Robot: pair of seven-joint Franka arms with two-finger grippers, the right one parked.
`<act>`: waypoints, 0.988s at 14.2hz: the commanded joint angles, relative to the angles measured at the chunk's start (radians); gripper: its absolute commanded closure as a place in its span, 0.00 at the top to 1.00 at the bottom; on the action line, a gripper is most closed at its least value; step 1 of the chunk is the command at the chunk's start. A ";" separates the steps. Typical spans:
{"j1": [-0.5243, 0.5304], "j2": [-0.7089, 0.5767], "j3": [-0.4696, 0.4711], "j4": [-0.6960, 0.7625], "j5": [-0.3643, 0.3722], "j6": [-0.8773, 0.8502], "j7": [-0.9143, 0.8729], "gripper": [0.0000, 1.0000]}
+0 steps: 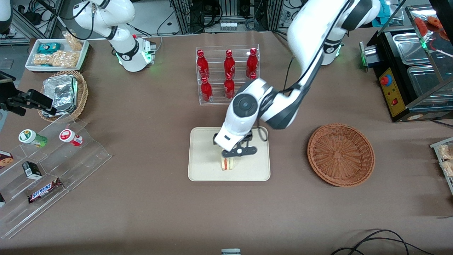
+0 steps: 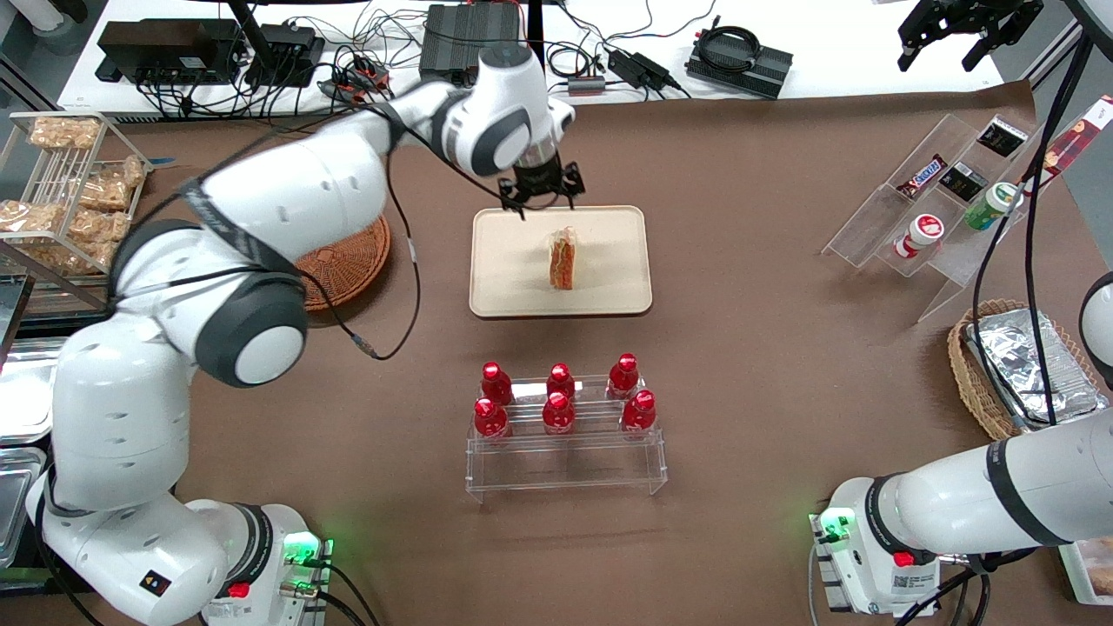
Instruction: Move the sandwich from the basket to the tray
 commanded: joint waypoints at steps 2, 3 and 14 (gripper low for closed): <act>0.037 -0.153 0.085 -0.052 0.005 -0.198 0.007 1.00; 0.058 -0.159 0.086 -0.058 0.006 -0.244 0.006 1.00; 0.388 -0.544 0.088 -0.472 0.020 -0.302 0.382 1.00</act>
